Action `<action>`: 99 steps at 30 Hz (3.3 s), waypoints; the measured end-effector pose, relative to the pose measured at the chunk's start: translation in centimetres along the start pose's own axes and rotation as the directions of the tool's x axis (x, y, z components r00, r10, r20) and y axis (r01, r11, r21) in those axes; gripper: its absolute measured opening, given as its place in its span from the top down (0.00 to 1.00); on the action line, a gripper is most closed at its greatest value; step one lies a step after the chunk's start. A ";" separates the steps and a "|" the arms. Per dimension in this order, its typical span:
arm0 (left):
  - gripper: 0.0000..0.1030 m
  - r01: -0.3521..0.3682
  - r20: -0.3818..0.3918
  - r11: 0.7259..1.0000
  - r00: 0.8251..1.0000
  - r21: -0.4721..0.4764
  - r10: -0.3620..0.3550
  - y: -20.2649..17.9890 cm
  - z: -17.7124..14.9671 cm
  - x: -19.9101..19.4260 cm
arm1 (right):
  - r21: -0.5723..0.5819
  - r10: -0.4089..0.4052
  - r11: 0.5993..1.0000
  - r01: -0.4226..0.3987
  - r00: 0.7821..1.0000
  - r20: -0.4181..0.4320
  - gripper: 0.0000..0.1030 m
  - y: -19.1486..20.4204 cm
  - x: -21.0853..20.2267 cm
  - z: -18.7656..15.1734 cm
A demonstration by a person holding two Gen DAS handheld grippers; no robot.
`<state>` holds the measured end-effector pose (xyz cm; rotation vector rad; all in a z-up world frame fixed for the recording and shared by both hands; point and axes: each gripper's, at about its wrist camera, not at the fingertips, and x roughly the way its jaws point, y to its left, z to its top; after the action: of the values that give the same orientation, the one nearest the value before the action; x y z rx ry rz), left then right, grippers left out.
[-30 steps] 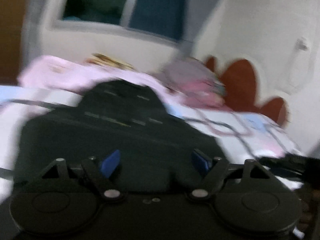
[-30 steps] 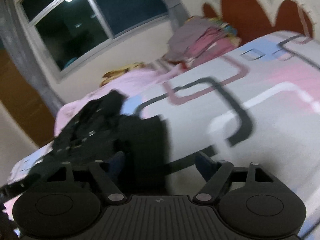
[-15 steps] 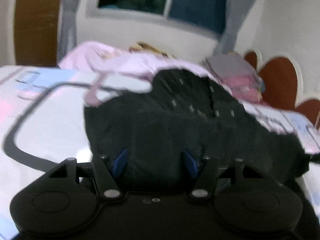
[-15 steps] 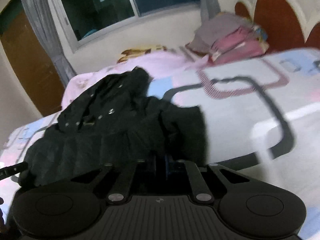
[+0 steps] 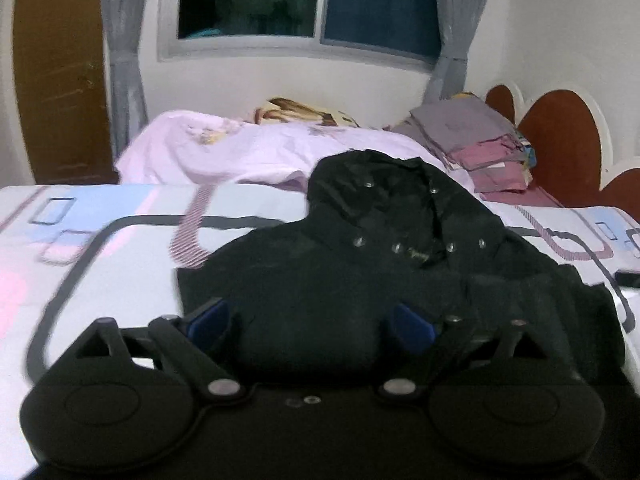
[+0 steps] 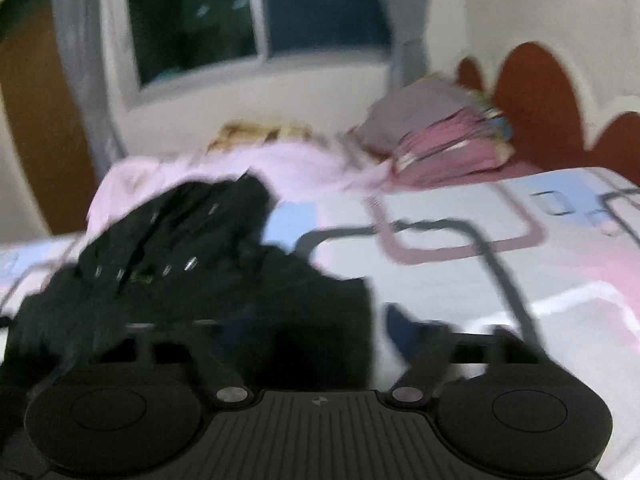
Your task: Fold large clothes
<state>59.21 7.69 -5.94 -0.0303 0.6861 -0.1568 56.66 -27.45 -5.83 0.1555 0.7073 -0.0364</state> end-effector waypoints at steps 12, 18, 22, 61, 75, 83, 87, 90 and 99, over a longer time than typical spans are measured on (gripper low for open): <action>0.18 -0.043 -0.111 0.996 0.993 0.079 0.052 -1.2 -1.8 4.1 | -0.086 -0.076 0.994 0.069 0.994 -0.079 0.54 1.1 4.8 -1.4; 0.09 0.037 -0.045 0.995 0.998 0.088 -0.033 -4.4 -2.0 0.3 | -0.083 0.065 0.994 -0.069 0.997 -0.043 0.31 3.4 1.2 -1.4; 0.08 0.009 -0.140 0.992 0.990 0.126 0.009 -5.4 -3.9 2.5 | -0.191 0.006 0.981 -0.037 0.987 -0.160 0.31 5.1 4.0 -4.4; 0.20 0.076 -0.199 0.997 0.977 -0.035 -0.081 3.6 14.9 19.6 | 0.204 0.241 0.953 -0.223 0.968 -0.069 0.31 -2.5 21.1 16.0; 0.33 0.149 -0.219 0.966 0.956 -0.212 -0.196 5.5 14.1 24.3 | 0.290 0.392 0.891 -0.350 0.914 -0.102 0.46 -3.6 26.3 14.1; 0.57 0.226 -0.209 0.945 0.938 -0.237 -0.277 4.6 14.2 24.9 | 0.266 0.426 0.882 -0.390 0.900 -0.094 0.64 -2.4 26.7 14.0; 0.61 0.207 -0.216 0.954 0.943 -0.215 -0.253 4.2 14.4 25.0 | 0.234 0.395 0.902 -0.363 0.912 -0.108 0.64 -1.7 26.7 14.0; 0.62 0.232 -0.174 0.962 0.951 -0.144 -0.256 3.4 14.4 23.6 | 0.240 0.430 0.885 -0.399 0.898 -0.093 0.79 -1.8 26.3 14.3; 0.57 0.155 -0.052 0.986 0.987 0.060 -0.152 2.0 12.6 20.6 | 0.229 0.404 0.897 -0.378 0.912 -0.075 0.78 -2.0 26.2 14.0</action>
<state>83.15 6.18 -9.25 -0.0179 0.7254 -0.3283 85.39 -31.05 -12.61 0.5060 0.7817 0.2888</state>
